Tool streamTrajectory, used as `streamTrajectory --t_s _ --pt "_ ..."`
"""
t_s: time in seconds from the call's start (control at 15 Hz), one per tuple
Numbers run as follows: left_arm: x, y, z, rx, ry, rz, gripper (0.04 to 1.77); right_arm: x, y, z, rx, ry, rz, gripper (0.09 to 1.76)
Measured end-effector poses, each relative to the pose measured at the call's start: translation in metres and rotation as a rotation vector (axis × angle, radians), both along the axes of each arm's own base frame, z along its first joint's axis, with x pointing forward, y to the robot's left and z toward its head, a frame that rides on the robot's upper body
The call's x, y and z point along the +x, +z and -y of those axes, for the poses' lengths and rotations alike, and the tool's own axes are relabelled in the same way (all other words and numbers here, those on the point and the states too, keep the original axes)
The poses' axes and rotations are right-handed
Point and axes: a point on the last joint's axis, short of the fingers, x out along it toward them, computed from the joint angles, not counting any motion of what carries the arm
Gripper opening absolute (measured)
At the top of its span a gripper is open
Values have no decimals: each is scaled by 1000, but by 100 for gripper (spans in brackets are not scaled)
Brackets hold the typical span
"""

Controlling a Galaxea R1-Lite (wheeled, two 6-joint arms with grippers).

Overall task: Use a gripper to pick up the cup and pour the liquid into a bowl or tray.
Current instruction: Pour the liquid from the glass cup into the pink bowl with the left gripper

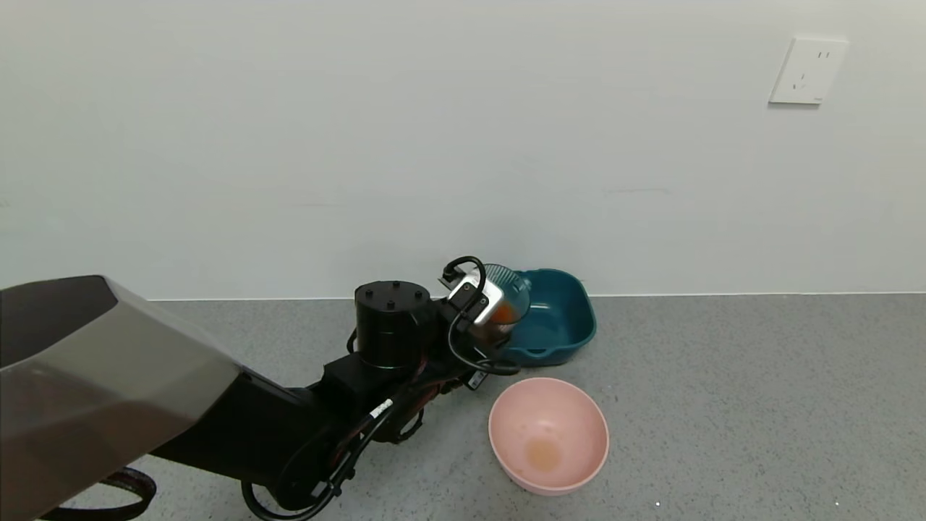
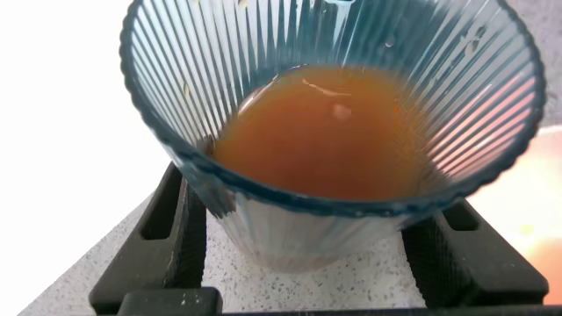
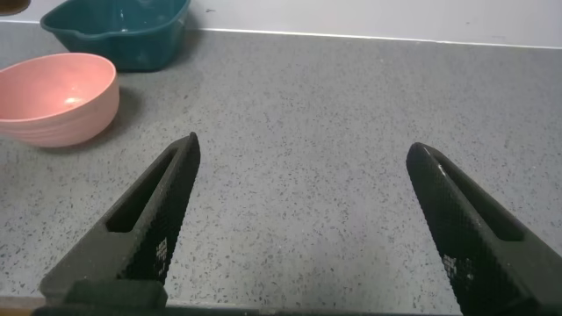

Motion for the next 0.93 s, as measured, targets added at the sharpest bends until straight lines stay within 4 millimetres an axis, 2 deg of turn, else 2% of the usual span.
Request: streamTrajectory --t_s 0.93 --pt "-12 -4 6 122 -34 48 127 0 0 0 0 0 -1 171"
